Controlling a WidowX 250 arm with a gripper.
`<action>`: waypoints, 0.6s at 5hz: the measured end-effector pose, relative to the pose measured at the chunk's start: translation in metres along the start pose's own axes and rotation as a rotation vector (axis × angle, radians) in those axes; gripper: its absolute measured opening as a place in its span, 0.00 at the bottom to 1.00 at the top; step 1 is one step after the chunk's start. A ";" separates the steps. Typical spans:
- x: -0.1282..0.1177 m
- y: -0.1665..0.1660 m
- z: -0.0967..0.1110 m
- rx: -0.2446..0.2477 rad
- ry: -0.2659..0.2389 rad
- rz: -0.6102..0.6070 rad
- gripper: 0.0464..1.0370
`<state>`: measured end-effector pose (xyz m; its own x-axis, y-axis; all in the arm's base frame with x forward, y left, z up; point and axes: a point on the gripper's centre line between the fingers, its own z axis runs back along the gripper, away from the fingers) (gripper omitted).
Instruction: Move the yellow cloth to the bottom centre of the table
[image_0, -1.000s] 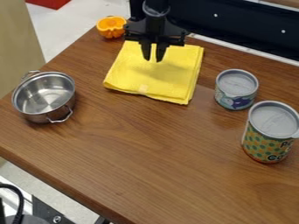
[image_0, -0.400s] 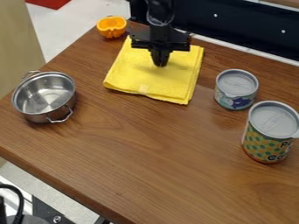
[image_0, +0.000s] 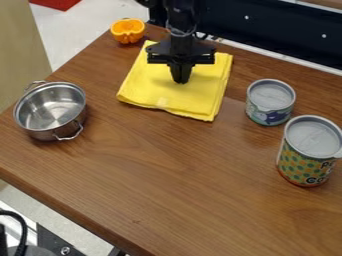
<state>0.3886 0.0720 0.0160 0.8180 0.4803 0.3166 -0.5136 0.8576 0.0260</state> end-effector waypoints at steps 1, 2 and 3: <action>-0.010 0.002 -0.001 0.017 0.049 0.044 0.01; -0.018 0.001 -0.001 0.015 0.057 0.073 0.01; -0.036 0.001 0.005 0.025 0.076 0.069 0.01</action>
<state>0.3575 0.0545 0.0093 0.7975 0.5511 0.2458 -0.5746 0.8179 0.0306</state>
